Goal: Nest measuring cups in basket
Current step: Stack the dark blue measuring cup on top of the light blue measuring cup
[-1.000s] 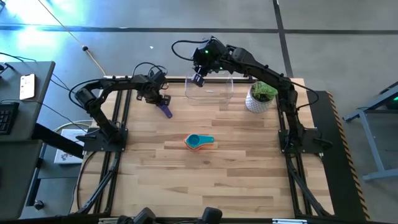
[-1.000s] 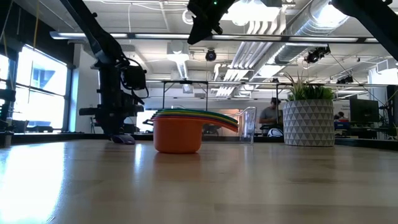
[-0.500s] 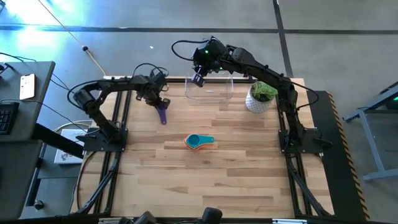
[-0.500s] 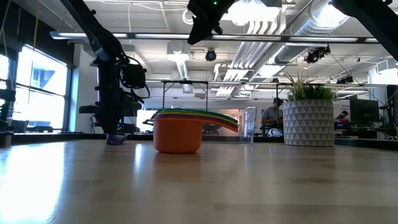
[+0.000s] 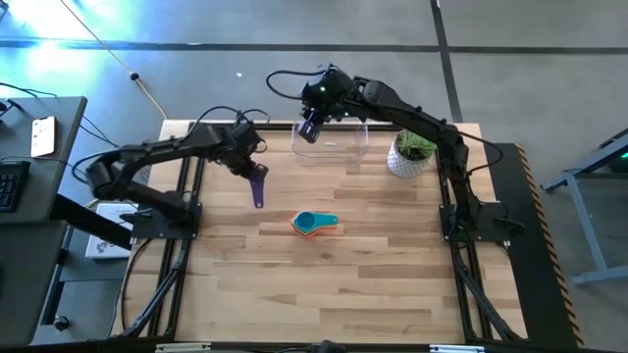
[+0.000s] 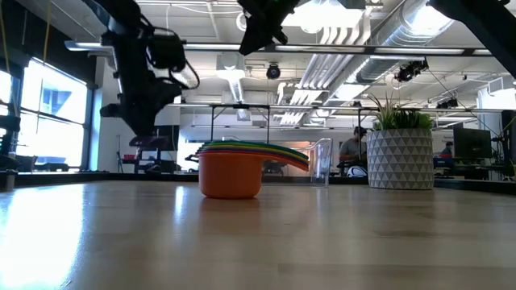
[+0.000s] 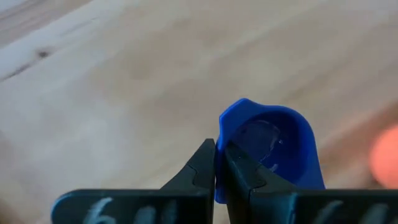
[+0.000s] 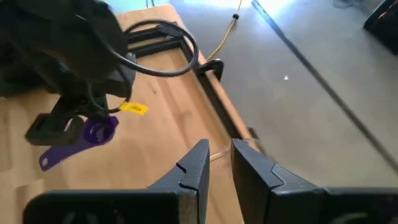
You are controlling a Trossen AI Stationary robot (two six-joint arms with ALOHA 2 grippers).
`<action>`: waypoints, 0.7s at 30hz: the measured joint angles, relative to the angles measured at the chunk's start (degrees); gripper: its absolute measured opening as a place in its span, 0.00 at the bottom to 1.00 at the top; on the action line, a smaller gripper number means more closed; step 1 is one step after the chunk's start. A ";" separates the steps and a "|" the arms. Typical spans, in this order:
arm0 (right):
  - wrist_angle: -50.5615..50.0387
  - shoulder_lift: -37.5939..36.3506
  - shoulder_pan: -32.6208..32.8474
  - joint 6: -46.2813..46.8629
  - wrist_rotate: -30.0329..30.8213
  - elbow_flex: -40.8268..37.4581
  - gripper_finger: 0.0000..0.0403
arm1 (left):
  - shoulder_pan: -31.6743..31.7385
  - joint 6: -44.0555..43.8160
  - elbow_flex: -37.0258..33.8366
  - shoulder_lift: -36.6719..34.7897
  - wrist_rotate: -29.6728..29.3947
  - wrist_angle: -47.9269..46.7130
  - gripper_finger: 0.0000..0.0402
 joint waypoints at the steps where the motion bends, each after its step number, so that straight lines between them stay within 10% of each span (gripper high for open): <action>1: -0.43 0.00 0.40 0.77 0.00 0.00 0.15 | -1.35 -0.87 0.00 -1.38 0.02 -0.34 0.01; 21: -6.53 0.00 12.54 22.79 5.16 -0.02 0.15 | -40.17 -31.38 -7.39 -15.77 -5.12 -2.95 0.02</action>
